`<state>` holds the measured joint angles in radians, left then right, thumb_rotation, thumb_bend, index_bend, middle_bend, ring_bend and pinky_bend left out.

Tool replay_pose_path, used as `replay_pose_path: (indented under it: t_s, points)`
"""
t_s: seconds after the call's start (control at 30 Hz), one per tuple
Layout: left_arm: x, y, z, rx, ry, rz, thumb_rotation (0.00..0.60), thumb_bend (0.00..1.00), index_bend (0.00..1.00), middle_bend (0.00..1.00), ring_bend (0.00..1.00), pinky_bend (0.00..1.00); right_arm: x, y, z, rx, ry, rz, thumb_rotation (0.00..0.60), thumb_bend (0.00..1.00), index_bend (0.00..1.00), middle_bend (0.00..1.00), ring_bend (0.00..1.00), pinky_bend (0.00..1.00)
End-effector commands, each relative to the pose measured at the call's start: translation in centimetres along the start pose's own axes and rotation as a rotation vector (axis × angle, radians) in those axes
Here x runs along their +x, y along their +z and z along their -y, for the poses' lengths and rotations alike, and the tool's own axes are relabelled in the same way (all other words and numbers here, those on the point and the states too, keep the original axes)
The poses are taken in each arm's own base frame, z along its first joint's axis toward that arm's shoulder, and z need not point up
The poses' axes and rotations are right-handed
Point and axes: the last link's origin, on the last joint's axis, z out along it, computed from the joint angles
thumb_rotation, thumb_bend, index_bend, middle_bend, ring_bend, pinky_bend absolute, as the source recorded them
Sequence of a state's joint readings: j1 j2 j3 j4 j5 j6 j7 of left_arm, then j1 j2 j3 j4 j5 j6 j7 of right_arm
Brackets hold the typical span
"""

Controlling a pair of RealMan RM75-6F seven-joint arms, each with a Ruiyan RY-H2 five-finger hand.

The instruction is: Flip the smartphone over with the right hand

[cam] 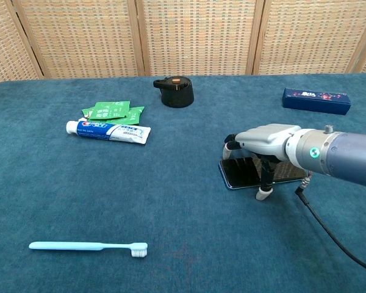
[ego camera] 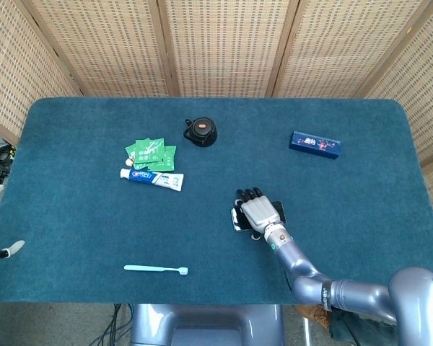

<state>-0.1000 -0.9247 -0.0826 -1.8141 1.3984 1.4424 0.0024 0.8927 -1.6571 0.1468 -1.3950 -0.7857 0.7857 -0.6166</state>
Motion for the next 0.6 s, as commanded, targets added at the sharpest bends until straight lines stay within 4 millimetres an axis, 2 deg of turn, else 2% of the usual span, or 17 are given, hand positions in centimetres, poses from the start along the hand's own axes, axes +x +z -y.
replay_pose_path:
  t_s: [0.03,0.4,0.6]
  points:
    - [0.0,0.0,-0.1,-0.003,-0.001,0.001,0.600,0.00,0.00,0.00,0.00,0.00,0.4,-0.3,1.0,0.038,0.056,-0.023,0.600,0.44,0.70,0.00,0.00,0.00]
    - [0.4,-0.4,0.0,-0.011,-0.013,-0.010,0.600,0.00,0.00,0.00,0.00,0.00,0.5,-0.1,1.5,0.053,0.063,-0.069,0.600,0.44,0.72,0.00,0.00,0.00]
    - [0.5,-0.4,0.1,-0.015,-0.017,-0.011,0.600,0.00,0.00,0.00,0.00,0.00,1.5,-0.7,2.0,0.076,0.108,-0.097,0.600,0.44,0.72,0.00,0.00,0.00]
